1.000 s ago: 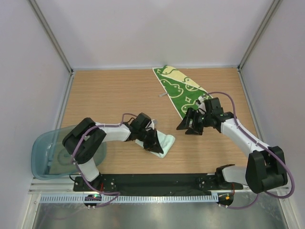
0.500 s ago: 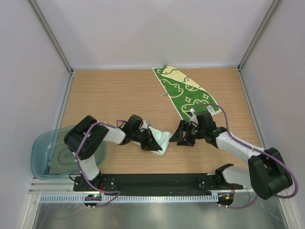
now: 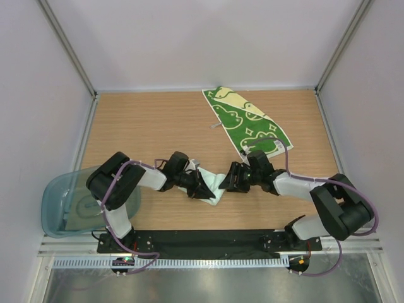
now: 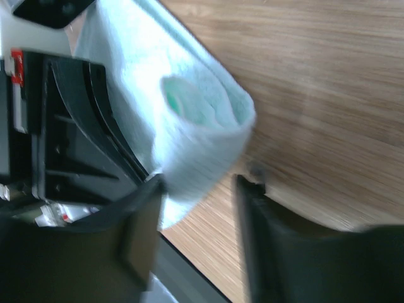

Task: Roll the towels
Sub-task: Roll the towel

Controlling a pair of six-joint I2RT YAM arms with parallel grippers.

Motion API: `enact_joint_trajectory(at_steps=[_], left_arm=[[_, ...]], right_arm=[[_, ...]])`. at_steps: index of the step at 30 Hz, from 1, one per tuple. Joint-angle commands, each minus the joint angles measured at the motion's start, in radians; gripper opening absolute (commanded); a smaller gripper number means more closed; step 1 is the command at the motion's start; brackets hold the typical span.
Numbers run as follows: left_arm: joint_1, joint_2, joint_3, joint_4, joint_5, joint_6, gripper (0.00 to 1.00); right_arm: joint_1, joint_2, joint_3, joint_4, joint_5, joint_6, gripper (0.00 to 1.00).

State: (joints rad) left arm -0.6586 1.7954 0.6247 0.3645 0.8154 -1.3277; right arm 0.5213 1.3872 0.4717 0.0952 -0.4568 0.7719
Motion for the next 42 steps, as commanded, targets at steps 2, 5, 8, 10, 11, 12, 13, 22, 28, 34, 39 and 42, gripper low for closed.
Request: enact_joint_trajectory(at_steps=[2,5,8,10,11,12,13,22,28,34,39,42], left_arm=[[0.005,0.013,0.001,0.008,0.039,-0.008,0.01],[0.005,0.018,0.003,0.011,0.042,0.001,0.03],[0.005,0.015,0.001,0.010,0.042,0.005,0.04],[0.005,0.010,0.004,0.004,0.038,0.018,0.06],[0.005,0.007,0.007,-0.028,0.027,0.028,0.07],[0.004,-0.001,0.023,-0.056,0.018,0.048,0.09],[0.004,-0.017,0.033,-0.103,0.002,0.102,0.14],[-0.010,-0.123,0.229,-0.628,-0.219,0.393,0.47],[-0.094,-0.217,0.371,-0.855,-0.533,0.536,0.50],[-0.286,-0.284,0.486,-0.924,-0.885,0.636,0.51],[-0.378,-0.278,0.488,-0.877,-0.964,0.674,0.51],[-0.409,-0.266,0.465,-0.839,-0.995,0.683,0.53]], right_arm=[[0.011,0.050,0.053,0.078,0.061,0.021,0.44],[0.017,0.079,0.067,0.077,0.066,0.021,0.38],[0.020,0.079,0.084,0.057,0.073,0.018,0.29],[0.023,0.073,0.102,0.020,0.082,0.010,0.20],[0.025,0.070,0.113,0.000,0.089,0.003,0.17],[0.025,0.070,0.139,-0.062,0.099,-0.003,0.15],[0.026,0.072,0.157,-0.095,0.124,-0.014,0.11],[0.042,0.082,0.329,-0.426,0.176,-0.094,0.05],[0.072,0.111,0.412,-0.544,0.230,-0.111,0.05],[0.097,0.154,0.485,-0.638,0.259,-0.114,0.04],[0.098,0.185,0.522,-0.683,0.268,-0.106,0.02],[0.100,0.196,0.522,-0.675,0.251,-0.097,0.02]])
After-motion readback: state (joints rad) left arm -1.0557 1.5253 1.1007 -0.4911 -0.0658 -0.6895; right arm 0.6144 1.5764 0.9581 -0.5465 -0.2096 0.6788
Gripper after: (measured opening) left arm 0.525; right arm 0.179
